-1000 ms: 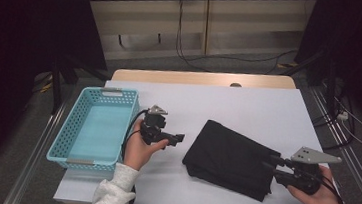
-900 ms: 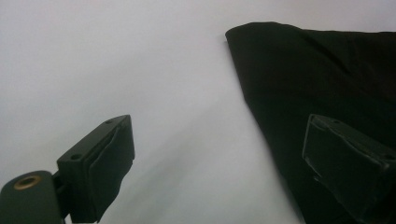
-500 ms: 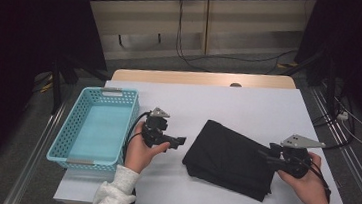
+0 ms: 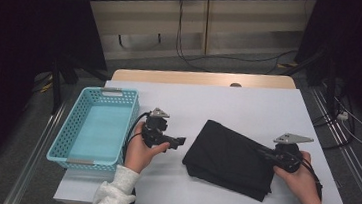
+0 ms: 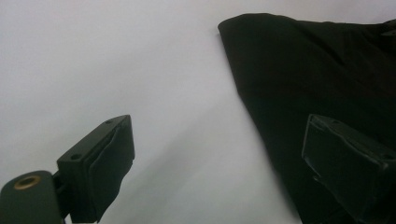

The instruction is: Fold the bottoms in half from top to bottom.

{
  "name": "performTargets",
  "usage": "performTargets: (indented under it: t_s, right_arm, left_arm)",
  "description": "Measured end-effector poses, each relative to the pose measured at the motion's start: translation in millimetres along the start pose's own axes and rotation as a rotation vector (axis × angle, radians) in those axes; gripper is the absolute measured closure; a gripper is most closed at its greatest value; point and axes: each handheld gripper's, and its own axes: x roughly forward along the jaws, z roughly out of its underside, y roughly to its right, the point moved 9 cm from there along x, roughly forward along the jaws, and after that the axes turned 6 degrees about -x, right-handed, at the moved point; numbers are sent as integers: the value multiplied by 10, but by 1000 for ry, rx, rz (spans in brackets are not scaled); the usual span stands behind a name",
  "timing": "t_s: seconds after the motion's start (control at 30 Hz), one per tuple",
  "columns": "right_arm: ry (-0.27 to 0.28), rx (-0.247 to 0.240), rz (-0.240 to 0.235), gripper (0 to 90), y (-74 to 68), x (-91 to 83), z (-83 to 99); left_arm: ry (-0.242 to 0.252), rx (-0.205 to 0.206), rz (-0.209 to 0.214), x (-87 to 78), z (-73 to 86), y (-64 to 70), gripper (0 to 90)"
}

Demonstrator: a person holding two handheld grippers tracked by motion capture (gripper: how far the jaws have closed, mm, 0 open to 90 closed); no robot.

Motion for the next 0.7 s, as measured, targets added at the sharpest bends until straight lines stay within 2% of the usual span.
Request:
performTargets:
  t_s: [0.07, 0.2, 0.3, 0.4, 0.43, 0.5, 0.53, 0.67, 0.7]
  right_arm:
    - [5, -21, 6, 838, 2, -13, -18]
    - [38, 19, 17, 841, 82, -104, -55]
    - [40, 10, 32, 841, 114, -145, -46]
    - [42, 14, 49, 840, 155, -161, -36]
    - [44, 24, 39, 837, 157, -158, -24]
    - [27, 23, 46, 824, 164, -142, 18]
    - [27, 28, 40, 797, 159, -131, 31]
    - [37, 38, 54, 607, 156, -156, 7]
    - [38, 38, 53, 584, 149, -167, -3]
  left_arm:
    - [-11, 14, 1, 1, 12, 0, 91]
    - [-4, 6, 4, -9, 5, 17, 91]
    - [8, 5, 10, -8, -4, 33, 92]
    - [-6, 15, 11, -8, 19, 47, 93]
    - [-3, 19, 12, -4, 24, 53, 93]
    - [2, 8, 17, -2, 32, 70, 92]
    - [-13, 24, 21, -11, 48, 68, 92]
    - [-8, 23, 29, -17, 71, 91, 89]
    - [-9, 21, 38, -19, 79, 99, 87]
